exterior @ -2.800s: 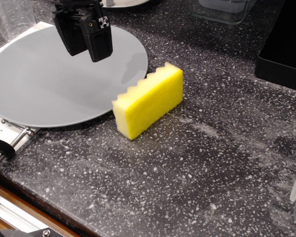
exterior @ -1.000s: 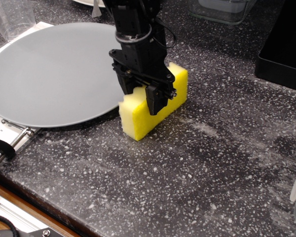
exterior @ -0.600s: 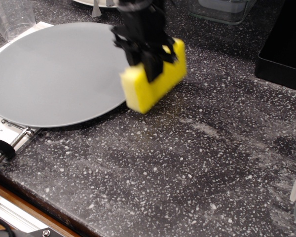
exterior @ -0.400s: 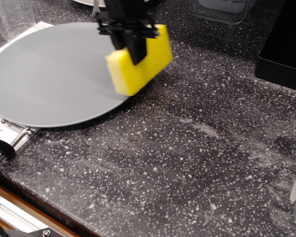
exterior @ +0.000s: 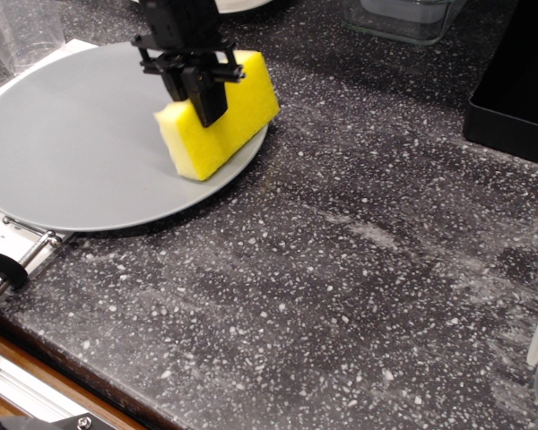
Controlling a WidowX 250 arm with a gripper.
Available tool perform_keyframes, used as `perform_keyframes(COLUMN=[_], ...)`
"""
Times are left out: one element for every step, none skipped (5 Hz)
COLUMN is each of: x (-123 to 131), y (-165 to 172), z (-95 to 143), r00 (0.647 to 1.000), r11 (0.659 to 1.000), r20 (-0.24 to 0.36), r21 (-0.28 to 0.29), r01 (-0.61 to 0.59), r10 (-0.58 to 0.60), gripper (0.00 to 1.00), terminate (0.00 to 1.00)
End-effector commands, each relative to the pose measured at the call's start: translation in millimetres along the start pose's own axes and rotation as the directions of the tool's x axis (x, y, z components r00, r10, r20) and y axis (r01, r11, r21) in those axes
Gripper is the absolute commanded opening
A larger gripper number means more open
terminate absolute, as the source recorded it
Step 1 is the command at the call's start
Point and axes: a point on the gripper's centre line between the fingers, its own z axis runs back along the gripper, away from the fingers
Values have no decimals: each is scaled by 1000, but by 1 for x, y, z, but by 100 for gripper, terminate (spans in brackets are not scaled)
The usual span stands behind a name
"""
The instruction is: Pick up sponge and wipe plate
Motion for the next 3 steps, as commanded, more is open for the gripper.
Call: perform_keyframes(x=[-15,-11,-7], y=[33,58,83], z=[-10,-1,7], r00=[996,994,997], r11=[999,998,993], r20=[93,103,72], r21=[45,59,113], r01=[-1,-38,-43], r10=[-3,31,35], gripper=[0,0,0], terminate=[0,0,0])
